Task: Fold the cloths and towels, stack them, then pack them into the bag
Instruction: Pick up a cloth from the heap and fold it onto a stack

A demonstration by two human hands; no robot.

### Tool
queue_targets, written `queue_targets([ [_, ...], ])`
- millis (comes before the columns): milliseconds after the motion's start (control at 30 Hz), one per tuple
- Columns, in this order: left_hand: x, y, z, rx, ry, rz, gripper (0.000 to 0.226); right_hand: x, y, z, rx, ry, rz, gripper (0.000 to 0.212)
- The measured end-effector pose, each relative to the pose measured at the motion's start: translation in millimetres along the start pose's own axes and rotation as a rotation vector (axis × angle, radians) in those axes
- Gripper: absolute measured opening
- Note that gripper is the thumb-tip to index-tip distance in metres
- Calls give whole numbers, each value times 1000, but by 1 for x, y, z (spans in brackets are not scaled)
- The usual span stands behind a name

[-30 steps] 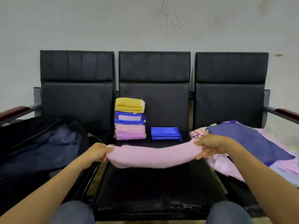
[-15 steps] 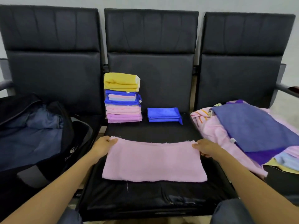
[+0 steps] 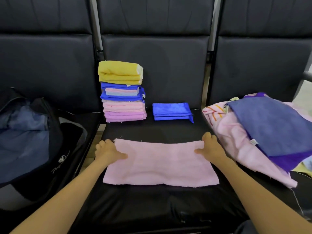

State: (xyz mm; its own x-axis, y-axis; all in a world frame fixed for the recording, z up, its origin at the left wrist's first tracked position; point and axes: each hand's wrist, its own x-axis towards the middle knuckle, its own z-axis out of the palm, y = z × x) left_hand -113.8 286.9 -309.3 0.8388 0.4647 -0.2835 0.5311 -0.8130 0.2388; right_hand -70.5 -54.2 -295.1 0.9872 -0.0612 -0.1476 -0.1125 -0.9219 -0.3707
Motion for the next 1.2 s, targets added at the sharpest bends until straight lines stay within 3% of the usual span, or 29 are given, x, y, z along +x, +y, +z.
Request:
queue_targets([
  [67, -7, 5, 0, 178, -45, -6, 84, -6, -6, 3, -34, -83, -142, 27],
  [133, -9, 5, 1, 198, -54, 10, 69, -10, -10, 9, -110, -273, -208, 16],
  [233, -6, 0, 5, -32, 35, 77, 52, -14, -17, 16, -176, -449, -239, 27],
  [367, -10, -3, -2, -449, 134, 159, 51, -15, -24, 13, -1, -434, -257, 46],
  [533, -5, 0, -23, -391, 13, 318, 37, -11, -15, 12, 191, -362, -220, 34],
  [733, -48, 77, -51, -440, -332, 411, 76, -6, -12, 7, 583, -360, 35, 20],
  [967, -79, 164, -4, -507, -490, 549, 74, -6, -4, -6, 830, -451, 207, 36],
  [1100, -83, 181, 19, -640, -680, 580, 73, -4, 0, -10, 859, -444, 265, 48],
  [1200, -76, 171, 28, -731, -601, 531, 68, -6, -1, -9, 778, -443, 247, 43],
])
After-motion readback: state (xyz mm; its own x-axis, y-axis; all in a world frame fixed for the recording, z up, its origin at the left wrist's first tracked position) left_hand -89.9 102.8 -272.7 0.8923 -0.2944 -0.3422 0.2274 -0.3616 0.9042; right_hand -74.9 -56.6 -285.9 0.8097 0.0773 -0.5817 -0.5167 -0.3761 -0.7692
